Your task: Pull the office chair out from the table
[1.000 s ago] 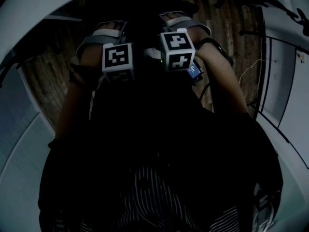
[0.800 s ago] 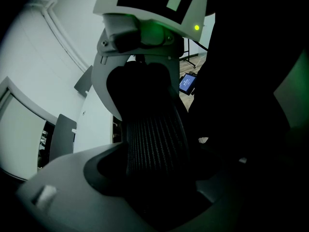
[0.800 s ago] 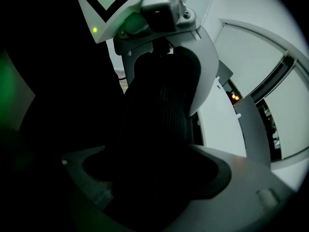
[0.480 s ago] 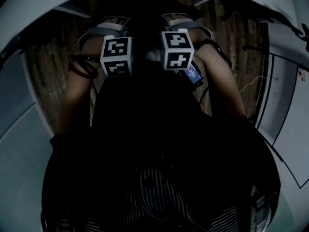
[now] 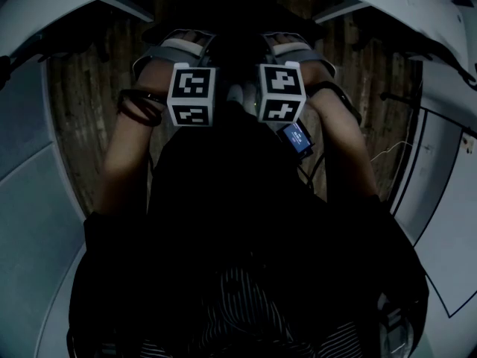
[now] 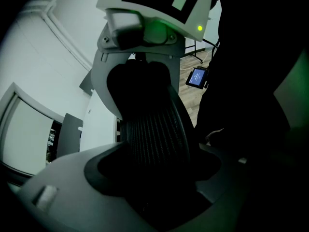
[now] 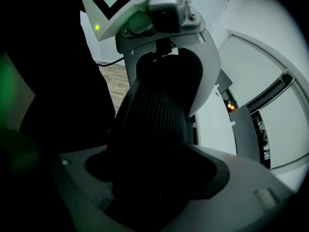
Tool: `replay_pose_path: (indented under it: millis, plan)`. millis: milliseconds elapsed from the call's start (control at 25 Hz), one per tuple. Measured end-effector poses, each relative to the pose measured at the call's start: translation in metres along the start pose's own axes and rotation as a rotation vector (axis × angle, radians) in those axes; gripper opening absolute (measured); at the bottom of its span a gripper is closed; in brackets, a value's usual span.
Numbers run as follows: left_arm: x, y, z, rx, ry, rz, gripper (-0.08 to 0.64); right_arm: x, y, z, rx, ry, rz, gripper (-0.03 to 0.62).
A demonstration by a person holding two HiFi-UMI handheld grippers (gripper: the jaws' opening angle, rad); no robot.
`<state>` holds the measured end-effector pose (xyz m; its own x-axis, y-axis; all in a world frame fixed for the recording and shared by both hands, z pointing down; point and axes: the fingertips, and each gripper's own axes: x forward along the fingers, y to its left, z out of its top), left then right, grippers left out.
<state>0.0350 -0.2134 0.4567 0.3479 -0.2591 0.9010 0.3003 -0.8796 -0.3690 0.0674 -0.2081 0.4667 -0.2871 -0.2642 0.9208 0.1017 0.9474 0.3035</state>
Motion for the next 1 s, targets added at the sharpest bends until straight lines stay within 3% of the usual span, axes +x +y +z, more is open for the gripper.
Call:
replay_pose_path:
  millis: [440,1000]
  plan:
    - [-0.02,-0.044,-0.003,0.0,0.001,0.02,0.344,-0.004,0.037,0.03,-0.006,0.001,0.008,0.388]
    - [-0.076,-0.165,-0.003,0.0,-0.051,0.035,0.336,-0.022,0.146,0.109,0.016,0.002,0.065,0.388]
